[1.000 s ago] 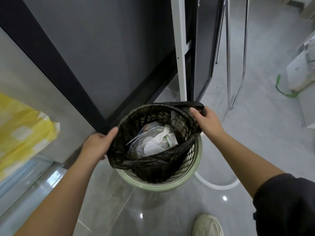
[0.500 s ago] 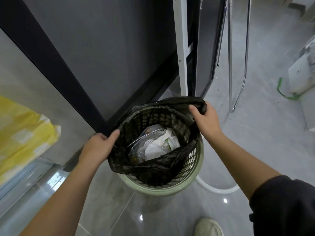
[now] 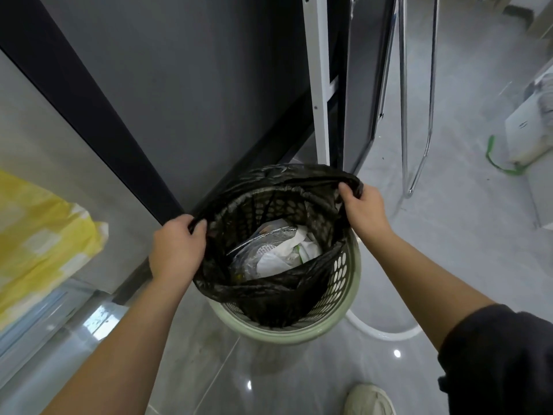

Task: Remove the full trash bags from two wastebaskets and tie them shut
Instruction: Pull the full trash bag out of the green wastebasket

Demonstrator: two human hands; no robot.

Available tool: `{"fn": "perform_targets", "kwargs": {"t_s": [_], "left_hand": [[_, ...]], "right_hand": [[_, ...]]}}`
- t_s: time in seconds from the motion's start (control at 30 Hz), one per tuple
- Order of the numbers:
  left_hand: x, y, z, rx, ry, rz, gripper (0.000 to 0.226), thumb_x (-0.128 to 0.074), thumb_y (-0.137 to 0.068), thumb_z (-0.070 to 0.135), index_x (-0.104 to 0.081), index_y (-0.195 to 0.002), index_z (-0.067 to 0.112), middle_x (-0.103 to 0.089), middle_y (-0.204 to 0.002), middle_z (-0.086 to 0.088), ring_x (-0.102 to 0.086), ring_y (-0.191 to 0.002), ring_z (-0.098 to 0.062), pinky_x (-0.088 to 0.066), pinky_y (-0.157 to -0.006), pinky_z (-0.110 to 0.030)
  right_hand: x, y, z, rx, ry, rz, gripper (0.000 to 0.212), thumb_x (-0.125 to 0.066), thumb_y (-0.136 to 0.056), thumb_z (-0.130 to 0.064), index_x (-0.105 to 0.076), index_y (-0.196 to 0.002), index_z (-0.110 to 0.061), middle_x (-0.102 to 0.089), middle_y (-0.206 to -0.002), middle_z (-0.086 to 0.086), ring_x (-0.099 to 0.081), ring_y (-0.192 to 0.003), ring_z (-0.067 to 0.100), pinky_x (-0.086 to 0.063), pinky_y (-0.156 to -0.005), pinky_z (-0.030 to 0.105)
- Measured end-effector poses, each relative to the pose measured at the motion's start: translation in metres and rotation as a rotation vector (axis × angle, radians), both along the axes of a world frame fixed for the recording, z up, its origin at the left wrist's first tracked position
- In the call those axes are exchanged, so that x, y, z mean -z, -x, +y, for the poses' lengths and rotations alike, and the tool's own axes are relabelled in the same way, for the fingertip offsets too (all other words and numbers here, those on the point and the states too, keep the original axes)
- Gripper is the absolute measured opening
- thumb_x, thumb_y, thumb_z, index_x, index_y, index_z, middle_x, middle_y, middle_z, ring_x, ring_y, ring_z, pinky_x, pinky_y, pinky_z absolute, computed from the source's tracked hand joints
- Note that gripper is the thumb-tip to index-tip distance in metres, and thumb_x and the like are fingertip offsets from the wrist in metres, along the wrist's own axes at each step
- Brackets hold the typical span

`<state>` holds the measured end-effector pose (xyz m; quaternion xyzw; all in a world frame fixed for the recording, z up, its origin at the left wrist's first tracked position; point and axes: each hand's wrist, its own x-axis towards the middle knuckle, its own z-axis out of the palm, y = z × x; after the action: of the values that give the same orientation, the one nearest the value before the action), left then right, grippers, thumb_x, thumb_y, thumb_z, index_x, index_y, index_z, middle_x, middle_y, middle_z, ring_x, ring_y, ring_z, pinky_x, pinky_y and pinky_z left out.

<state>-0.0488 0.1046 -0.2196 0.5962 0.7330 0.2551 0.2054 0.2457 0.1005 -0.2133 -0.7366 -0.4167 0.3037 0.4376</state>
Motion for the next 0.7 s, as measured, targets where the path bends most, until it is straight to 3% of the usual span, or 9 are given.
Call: {"fn": "perform_targets", "kwargs": {"t_s": [0.1, 0.17, 0.3, 0.37, 0.43, 0.5, 0.57, 0.7], "left_hand": [[-0.005, 0.000, -0.005, -0.090, -0.209, -0.054, 0.022, -0.049, -0.095, 0.027, -0.061, -0.089, 0.009, -0.060, -0.069, -0.007, -0.055, -0.064, -0.026, -0.043, -0.058, -0.035], [-0.007, 0.003, -0.013, -0.133, -0.240, -0.100, 0.023, -0.045, -0.097, 0.027, -0.061, -0.095, 0.010, -0.060, -0.072, -0.008, -0.052, -0.064, -0.023, -0.042, -0.060, -0.036], [-0.012, 0.013, -0.019, -0.161, -0.206, -0.154, 0.027, -0.039, -0.099, 0.026, -0.059, -0.099, 0.008, -0.053, -0.070, 0.001, -0.048, -0.065, -0.019, -0.038, -0.065, -0.035], [-0.018, 0.015, -0.019, -0.141, -0.170, -0.169, 0.023, -0.037, -0.099, 0.022, -0.056, -0.096, 0.010, -0.049, -0.067, 0.006, -0.045, -0.061, -0.012, -0.035, -0.064, -0.034], [-0.026, 0.016, -0.021, -0.107, -0.131, -0.186, 0.019, -0.036, -0.098, 0.015, -0.055, -0.095, 0.010, -0.049, -0.069, 0.002, -0.045, -0.063, -0.014, -0.034, -0.064, -0.034], [-0.031, 0.018, -0.023, -0.079, -0.114, -0.184, 0.022, -0.035, -0.094, 0.007, -0.057, -0.095, 0.010, -0.055, -0.075, -0.005, -0.048, -0.071, -0.022, -0.035, -0.065, -0.034], [-0.035, 0.019, -0.023, -0.083, -0.113, -0.159, 0.026, -0.034, -0.089, 0.003, -0.059, -0.090, 0.013, -0.058, -0.080, -0.008, -0.050, -0.076, -0.024, -0.034, -0.061, -0.034], [-0.043, 0.011, -0.028, -0.096, -0.182, -0.003, 0.023, -0.036, -0.083, -0.002, -0.058, -0.084, 0.008, -0.054, -0.087, -0.006, -0.043, -0.078, -0.020, -0.029, -0.067, -0.029]], "right_hand": [[-0.010, 0.001, -0.007, 0.006, -0.162, 0.051, 0.018, -0.049, -0.096, -0.016, -0.065, -0.090, -0.022, -0.067, -0.083, -0.002, -0.064, -0.083, 0.015, -0.052, -0.079, 0.026], [-0.010, -0.005, -0.018, 0.053, -0.203, 0.081, 0.017, -0.048, -0.097, -0.016, -0.064, -0.095, -0.022, -0.066, -0.086, -0.007, -0.063, -0.084, 0.009, -0.050, -0.078, 0.020], [-0.002, -0.024, -0.033, 0.072, -0.106, 0.051, 0.017, -0.047, -0.097, -0.021, -0.064, -0.097, -0.020, -0.067, -0.089, -0.002, -0.063, -0.088, 0.016, -0.051, -0.079, 0.030], [-0.005, -0.030, -0.037, 0.003, -0.029, 0.001, 0.018, -0.045, -0.098, -0.021, -0.062, -0.093, -0.021, -0.064, -0.084, 0.003, -0.061, -0.077, 0.018, -0.052, -0.069, 0.028], [-0.011, -0.034, -0.043, -0.055, 0.056, -0.012, 0.024, -0.042, -0.100, -0.017, -0.056, -0.080, -0.022, -0.056, -0.068, 0.005, -0.051, -0.056, 0.017, -0.044, -0.047, 0.018], [-0.016, -0.040, -0.046, -0.073, 0.099, 0.072, 0.030, -0.038, -0.100, -0.010, -0.052, -0.075, -0.018, -0.049, -0.054, 0.004, -0.043, -0.042, 0.016, -0.035, -0.037, 0.020], [-0.019, -0.046, -0.047, -0.043, 0.109, 0.252, 0.030, -0.035, -0.098, -0.003, -0.055, -0.079, -0.015, -0.049, -0.051, 0.005, -0.041, -0.036, 0.016, -0.033, -0.037, 0.020], [-0.023, -0.048, -0.050, 0.033, 0.133, 0.559, 0.033, -0.031, -0.092, 0.007, -0.059, -0.085, -0.009, -0.059, -0.075, 0.015, -0.054, -0.059, 0.025, -0.049, -0.049, 0.031]]}}
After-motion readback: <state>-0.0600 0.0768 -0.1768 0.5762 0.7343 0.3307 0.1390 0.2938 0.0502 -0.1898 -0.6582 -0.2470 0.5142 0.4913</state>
